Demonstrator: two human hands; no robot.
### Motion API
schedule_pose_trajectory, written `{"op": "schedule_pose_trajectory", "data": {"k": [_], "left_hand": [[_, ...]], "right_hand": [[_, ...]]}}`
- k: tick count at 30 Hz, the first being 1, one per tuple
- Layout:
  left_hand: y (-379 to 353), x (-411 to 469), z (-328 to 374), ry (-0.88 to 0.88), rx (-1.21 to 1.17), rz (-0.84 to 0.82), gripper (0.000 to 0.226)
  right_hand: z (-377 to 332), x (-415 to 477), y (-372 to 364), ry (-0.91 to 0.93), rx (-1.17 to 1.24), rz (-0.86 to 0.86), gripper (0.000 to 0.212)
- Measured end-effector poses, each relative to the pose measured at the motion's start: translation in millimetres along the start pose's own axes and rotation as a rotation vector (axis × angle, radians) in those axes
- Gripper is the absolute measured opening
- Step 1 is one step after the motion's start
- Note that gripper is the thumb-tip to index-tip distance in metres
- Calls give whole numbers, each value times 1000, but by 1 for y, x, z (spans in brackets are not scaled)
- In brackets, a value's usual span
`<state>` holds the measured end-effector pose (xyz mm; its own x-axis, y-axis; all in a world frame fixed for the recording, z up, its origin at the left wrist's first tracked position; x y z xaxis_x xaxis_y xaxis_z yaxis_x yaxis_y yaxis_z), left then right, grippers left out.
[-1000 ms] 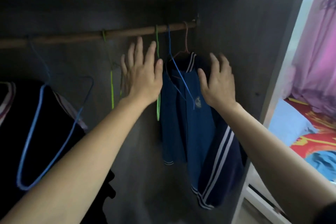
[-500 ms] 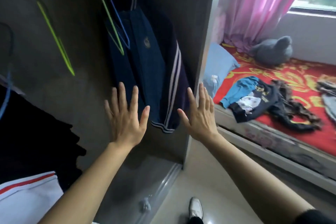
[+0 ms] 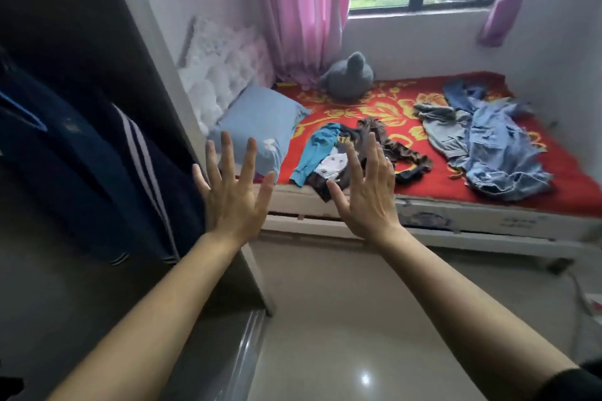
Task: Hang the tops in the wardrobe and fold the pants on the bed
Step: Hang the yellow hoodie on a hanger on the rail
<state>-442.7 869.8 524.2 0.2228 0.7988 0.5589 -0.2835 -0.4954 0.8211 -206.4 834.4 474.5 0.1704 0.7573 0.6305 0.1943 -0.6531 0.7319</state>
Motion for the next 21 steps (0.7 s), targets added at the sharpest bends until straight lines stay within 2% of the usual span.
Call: {"op": "schedule_pose_trajectory", "data": {"k": [6, 10, 17, 21], "left_hand": [[-55, 29, 177, -262, -164, -46, 68], [-67, 10, 292, -473, -267, -127, 70], [-38, -59, 422, -858, -527, -184, 72], [-33, -142, 466, -1011, -672, -295, 71]], "right_hand": [[164, -44, 77, -241, -161, 68, 82], [232, -105, 140, -493, -245, 128, 82], [250, -249, 247, -863, -476, 235, 80], [218, -359, 291, -1078, -651, 164, 80]]}}
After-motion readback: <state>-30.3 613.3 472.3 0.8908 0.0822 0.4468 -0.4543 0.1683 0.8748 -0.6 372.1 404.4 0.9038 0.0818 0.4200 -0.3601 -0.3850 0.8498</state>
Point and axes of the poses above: each hand's wrist, its own x-axis towards the middle knuckle, its own y-axis out of the back of the hand, z = x × y, the point moved 4 cm from there along x, towards the middle knuckle, and after that the axes turned 5 degrees about z, right-handed, at the moved point
